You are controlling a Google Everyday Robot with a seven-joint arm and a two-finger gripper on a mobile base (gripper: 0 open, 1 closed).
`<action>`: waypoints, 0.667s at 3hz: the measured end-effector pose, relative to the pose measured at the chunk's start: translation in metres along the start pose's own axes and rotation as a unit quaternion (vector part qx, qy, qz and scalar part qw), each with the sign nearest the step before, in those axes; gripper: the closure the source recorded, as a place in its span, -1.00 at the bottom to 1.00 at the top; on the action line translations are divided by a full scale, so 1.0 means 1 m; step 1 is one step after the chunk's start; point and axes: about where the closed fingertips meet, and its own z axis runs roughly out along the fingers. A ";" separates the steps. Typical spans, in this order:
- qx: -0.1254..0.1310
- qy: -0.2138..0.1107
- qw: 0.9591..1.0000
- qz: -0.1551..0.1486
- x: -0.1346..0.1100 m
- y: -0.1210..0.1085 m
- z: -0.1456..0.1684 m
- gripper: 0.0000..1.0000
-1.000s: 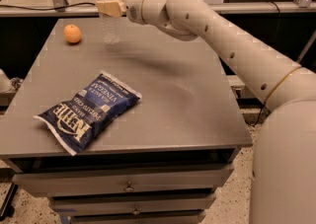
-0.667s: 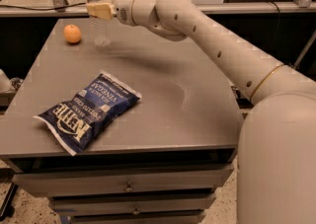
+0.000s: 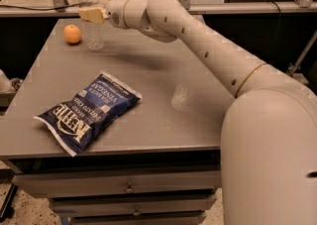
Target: Move water bottle near orange
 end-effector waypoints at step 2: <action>-0.022 0.013 1.000 0.003 0.010 0.005 0.013 0.65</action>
Offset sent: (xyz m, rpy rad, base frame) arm 0.0028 0.0145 -0.0161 -0.0313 0.0363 0.0642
